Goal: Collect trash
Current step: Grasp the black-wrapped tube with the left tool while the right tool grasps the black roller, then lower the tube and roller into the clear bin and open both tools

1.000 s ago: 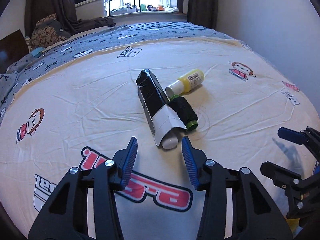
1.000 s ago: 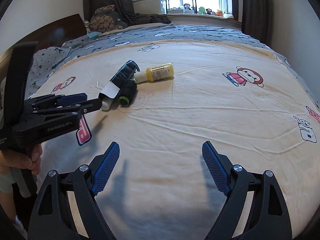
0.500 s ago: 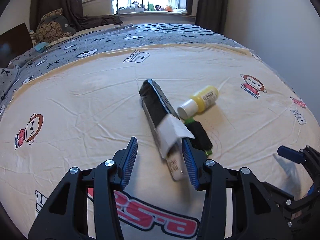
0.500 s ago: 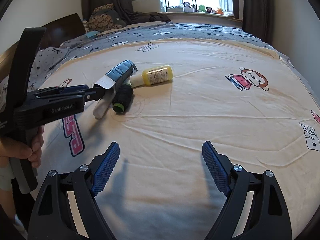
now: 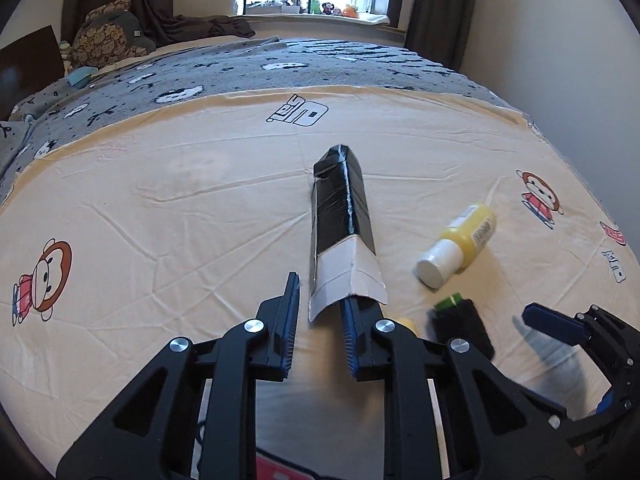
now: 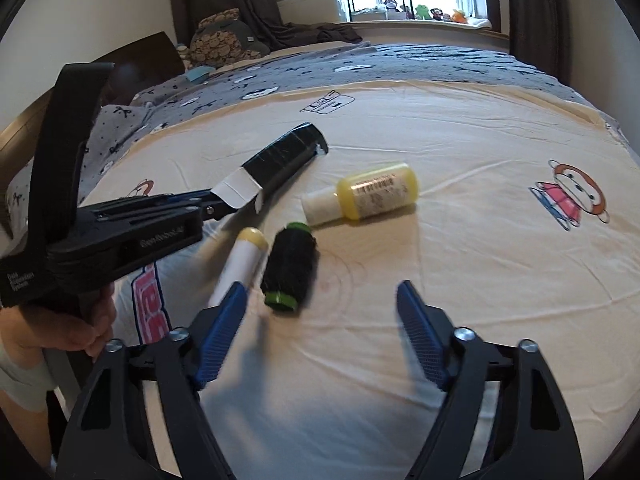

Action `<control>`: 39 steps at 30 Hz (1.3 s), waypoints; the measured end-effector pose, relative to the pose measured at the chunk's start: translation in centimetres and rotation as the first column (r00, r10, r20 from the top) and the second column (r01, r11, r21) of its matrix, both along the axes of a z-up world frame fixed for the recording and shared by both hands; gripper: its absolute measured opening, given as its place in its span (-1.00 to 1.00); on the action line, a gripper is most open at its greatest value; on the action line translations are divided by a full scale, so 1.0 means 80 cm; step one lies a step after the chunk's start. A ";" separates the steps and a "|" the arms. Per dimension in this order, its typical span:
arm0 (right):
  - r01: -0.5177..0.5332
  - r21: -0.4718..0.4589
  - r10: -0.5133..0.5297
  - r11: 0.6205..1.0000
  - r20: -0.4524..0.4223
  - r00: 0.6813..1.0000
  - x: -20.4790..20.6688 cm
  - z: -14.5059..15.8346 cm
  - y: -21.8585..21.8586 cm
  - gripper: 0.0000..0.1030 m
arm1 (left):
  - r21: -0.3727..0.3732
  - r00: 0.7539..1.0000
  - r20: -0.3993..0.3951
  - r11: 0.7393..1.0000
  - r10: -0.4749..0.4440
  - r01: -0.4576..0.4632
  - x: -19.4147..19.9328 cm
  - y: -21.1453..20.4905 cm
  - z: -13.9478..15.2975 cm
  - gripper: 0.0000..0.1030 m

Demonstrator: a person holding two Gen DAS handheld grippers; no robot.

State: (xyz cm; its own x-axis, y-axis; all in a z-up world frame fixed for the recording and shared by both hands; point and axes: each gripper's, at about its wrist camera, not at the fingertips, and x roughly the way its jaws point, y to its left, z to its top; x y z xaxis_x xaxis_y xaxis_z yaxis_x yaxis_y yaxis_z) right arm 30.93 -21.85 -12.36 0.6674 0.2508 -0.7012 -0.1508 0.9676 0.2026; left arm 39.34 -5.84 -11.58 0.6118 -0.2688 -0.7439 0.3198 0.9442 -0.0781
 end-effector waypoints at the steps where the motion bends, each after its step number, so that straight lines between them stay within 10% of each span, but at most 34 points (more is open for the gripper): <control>1: -0.001 0.009 0.001 1.000 -0.006 1.000 0.007 -0.002 0.002 0.14 | -0.006 1.000 -0.008 1.000 0.003 -0.003 0.006 0.001 -0.003 -0.64; 8: -0.033 0.022 0.034 0.999 -0.053 0.998 0.035 -0.012 0.017 -0.01 | -0.028 1.000 -0.022 0.999 -0.016 0.016 0.028 -0.003 -0.014 -0.65; 10: -0.036 0.015 0.037 0.999 -0.070 0.997 0.040 -0.015 0.022 -0.04 | -0.031 0.999 -0.022 0.999 -0.034 0.034 0.032 -0.007 -0.015 -0.93; 13: -0.024 0.012 0.024 1.000 -0.070 0.997 0.044 -0.016 0.020 -0.49 | -0.032 0.998 -0.017 0.998 -0.056 0.055 0.033 -0.011 -0.014 -1.00; 20: -0.024 0.002 0.025 1.000 -0.035 0.999 0.020 -0.008 0.008 -0.49 | -0.010 0.997 0.039 0.997 -0.073 0.073 0.008 -0.016 0.004 -1.00; 39: -0.035 -0.093 0.044 0.995 0.106 0.993 -0.184 0.055 -0.035 -0.49 | -0.024 0.983 0.171 0.997 -0.072 0.077 -0.254 0.016 0.075 -1.00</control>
